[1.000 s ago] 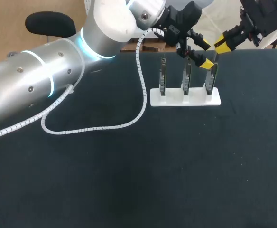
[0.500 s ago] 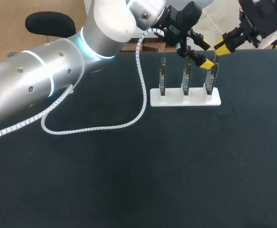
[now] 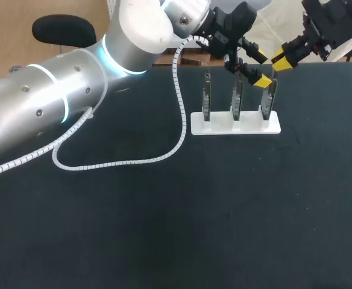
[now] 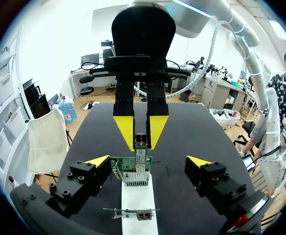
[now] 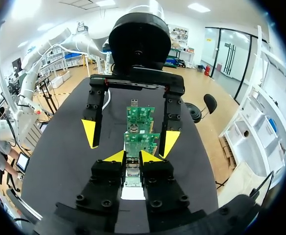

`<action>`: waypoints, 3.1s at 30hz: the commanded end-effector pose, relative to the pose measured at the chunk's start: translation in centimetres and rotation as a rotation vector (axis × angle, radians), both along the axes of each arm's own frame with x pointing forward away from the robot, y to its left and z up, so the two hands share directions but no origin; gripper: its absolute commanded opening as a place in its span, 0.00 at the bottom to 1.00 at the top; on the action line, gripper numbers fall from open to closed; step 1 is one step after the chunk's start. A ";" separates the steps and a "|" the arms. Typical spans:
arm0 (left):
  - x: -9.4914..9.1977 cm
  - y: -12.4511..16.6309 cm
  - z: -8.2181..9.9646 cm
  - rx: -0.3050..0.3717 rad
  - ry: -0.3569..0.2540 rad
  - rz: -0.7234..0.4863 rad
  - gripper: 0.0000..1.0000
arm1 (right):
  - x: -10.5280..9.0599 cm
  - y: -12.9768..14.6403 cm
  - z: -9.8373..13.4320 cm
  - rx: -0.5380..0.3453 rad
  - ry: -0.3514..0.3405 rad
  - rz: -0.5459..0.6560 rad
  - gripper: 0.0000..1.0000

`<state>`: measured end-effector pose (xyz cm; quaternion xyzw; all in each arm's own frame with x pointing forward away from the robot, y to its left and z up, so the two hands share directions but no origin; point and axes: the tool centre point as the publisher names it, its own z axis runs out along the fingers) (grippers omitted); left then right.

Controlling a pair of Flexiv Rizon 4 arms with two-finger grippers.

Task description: Pick up the optical module with the left hand, and insert it into the network port with the right hand.

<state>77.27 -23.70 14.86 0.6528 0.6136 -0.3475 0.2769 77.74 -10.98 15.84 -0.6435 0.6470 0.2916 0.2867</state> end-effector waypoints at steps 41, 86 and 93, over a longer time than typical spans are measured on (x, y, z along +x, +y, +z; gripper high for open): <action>-0.2 0.1 0.0 0.000 -0.003 0.002 1.00 | 0.2 -3.8 2.0 0.151 0.040 -0.102 1.00; -0.2 0.1 0.0 0.000 -0.003 0.002 1.00 | 0.0 -0.2 0.9 0.149 0.042 -0.024 0.00; -0.2 0.1 0.0 0.000 -0.003 0.002 1.00 | 0.1 0.2 0.1 0.117 0.046 -0.011 0.00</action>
